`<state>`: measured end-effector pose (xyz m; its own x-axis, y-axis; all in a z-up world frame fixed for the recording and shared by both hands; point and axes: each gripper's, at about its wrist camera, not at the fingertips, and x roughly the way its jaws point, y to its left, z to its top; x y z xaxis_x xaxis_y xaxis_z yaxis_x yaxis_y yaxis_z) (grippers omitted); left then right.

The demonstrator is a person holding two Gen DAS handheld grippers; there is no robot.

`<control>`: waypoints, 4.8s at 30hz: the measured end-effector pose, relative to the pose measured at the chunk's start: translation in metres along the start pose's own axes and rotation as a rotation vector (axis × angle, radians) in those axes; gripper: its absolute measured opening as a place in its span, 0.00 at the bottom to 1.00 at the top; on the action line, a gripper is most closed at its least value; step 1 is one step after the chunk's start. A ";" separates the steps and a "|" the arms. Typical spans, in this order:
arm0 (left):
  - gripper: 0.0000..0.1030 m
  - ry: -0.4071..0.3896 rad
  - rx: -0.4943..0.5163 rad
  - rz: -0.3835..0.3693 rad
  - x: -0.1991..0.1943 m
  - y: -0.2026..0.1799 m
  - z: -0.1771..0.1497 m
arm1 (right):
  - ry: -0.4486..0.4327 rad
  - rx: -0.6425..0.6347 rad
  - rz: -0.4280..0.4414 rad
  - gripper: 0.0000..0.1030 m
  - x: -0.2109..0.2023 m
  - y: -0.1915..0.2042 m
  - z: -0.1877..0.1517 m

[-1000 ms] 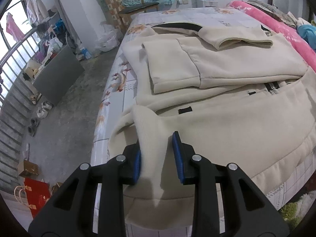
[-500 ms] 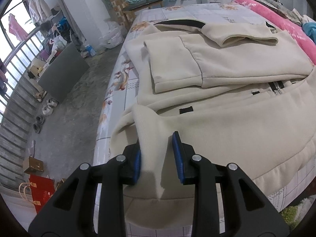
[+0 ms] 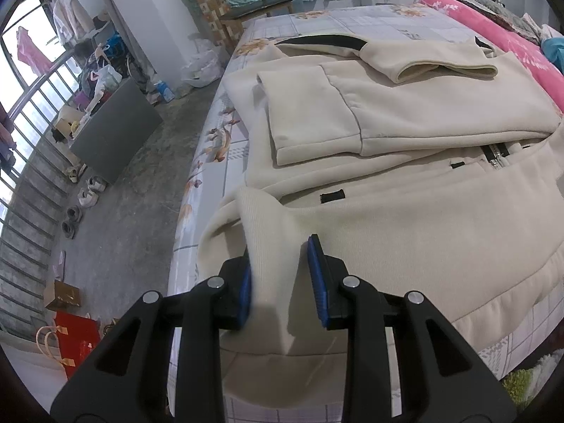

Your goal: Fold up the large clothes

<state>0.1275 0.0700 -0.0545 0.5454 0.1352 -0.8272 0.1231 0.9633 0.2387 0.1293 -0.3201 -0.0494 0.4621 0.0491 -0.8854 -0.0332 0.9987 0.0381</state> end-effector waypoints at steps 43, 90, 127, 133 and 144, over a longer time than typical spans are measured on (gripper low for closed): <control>0.27 -0.003 0.018 0.013 -0.002 -0.002 0.000 | 0.022 -0.080 -0.165 0.28 0.011 0.022 0.003; 0.53 -0.010 -0.012 -0.009 -0.009 0.008 0.001 | 0.007 -0.053 -0.158 0.43 0.007 0.025 -0.001; 0.13 0.100 -0.373 -0.723 0.122 -0.007 0.180 | -0.005 0.382 0.399 0.09 0.096 0.025 0.131; 0.09 0.007 -0.283 -0.661 0.094 -0.005 0.188 | -0.063 0.328 0.438 0.07 0.067 0.038 0.126; 0.09 -0.043 -0.224 -0.530 0.111 -0.012 0.189 | -0.018 0.362 0.392 0.07 0.098 0.041 0.128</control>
<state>0.3434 0.0291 -0.0531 0.4912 -0.3841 -0.7818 0.2131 0.9232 -0.3197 0.2870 -0.2724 -0.0753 0.4914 0.4165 -0.7649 0.0999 0.8454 0.5246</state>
